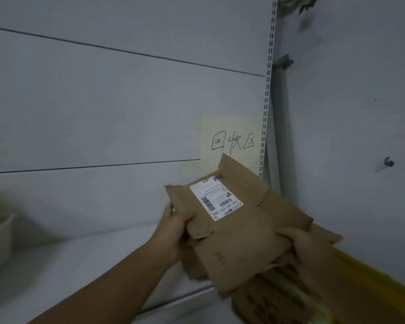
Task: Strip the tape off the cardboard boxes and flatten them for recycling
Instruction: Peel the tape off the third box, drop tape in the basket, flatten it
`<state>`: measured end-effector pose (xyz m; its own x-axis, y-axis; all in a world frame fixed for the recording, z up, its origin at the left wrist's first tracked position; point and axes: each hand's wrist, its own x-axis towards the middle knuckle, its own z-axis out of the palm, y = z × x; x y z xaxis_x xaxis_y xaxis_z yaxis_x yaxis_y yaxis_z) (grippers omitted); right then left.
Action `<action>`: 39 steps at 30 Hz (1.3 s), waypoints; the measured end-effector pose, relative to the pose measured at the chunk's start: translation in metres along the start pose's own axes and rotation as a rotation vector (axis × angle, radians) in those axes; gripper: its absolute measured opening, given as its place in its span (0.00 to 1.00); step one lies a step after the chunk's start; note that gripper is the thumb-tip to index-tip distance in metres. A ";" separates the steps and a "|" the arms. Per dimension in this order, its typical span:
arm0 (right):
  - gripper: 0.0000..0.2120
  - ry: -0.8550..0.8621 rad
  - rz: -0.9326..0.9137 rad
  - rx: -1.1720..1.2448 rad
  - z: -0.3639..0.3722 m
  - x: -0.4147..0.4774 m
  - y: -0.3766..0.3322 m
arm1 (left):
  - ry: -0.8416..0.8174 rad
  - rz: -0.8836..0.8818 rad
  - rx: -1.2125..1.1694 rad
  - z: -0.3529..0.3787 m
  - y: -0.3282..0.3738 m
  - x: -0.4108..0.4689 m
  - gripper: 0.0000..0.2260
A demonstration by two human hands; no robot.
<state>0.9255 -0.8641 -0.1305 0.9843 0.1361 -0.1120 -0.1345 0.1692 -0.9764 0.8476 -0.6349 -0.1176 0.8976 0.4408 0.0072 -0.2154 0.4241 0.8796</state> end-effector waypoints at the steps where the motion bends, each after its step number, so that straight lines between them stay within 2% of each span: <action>1: 0.21 -0.055 0.010 -0.037 0.003 0.010 -0.001 | 0.022 0.017 0.033 -0.006 0.005 0.011 0.23; 4: 0.09 -0.141 -0.117 -0.183 0.008 0.036 -0.009 | 0.033 0.039 0.067 -0.024 0.014 0.044 0.24; 6: 0.08 -0.197 -0.280 -0.398 0.005 0.057 -0.015 | 0.018 0.035 0.090 -0.029 0.013 0.067 0.23; 10: 0.29 -0.365 -0.499 -0.919 -0.002 0.091 -0.018 | 0.005 0.035 0.170 -0.030 0.004 0.090 0.23; 12: 0.34 -0.438 -0.540 -1.067 -0.001 0.102 -0.015 | 0.066 0.011 0.212 -0.031 -0.001 0.098 0.23; 16: 0.37 -0.605 -0.723 -1.145 0.006 0.123 -0.013 | 0.156 -0.049 0.263 -0.035 -0.013 0.105 0.22; 19: 0.37 -0.679 -0.748 -1.188 0.004 0.142 -0.011 | 0.310 -0.008 0.338 -0.027 -0.019 0.104 0.25; 22: 0.39 -0.900 -0.543 -0.946 0.000 0.156 -0.006 | 0.513 0.039 0.429 -0.016 -0.025 0.094 0.27; 24: 0.35 -0.978 -0.445 -0.900 0.001 0.163 0.000 | 0.565 0.133 0.676 -0.003 -0.033 0.083 0.22; 26: 0.23 -0.994 -0.448 -0.992 0.004 0.168 0.006 | 0.489 0.242 1.208 0.010 -0.043 0.074 0.15; 27: 0.17 -0.994 -0.518 -1.092 0.006 0.172 0.006 | 0.397 0.217 1.481 0.014 -0.051 0.073 0.16; 29: 0.15 -0.949 -0.744 -1.299 0.013 0.180 0.004 | 0.281 -0.002 1.753 0.010 -0.069 0.074 0.22; 31: 0.17 -0.779 -1.015 -1.396 0.027 0.184 0.005 | 0.264 -0.151 1.803 0.001 -0.079 0.075 0.24; 33: 0.21 -0.686 -1.167 -1.350 0.043 0.184 0.011 | 0.269 -0.219 1.811 -0.004 -0.082 0.078 0.25; 35: 0.24 -0.865 -1.208 -1.325 0.057 0.184 0.020 | 0.265 -0.273 1.831 -0.005 -0.081 0.079 0.26; 37: 0.25 -1.108 -1.047 -1.406 0.064 0.188 0.026 | 0.258 -0.312 1.817 -0.005 -0.080 0.081 0.27; 39: 0.25 -1.182 -0.924 -1.460 0.066 0.196 0.032 | 0.261 -0.322 1.783 -0.005 -0.078 0.082 0.27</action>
<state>1.1067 -0.7676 -0.1715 0.0904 0.9945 -0.0533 0.9867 -0.0967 -0.1307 0.9364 -0.6275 -0.1876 0.7028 0.6938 -0.1573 0.7091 -0.6658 0.2320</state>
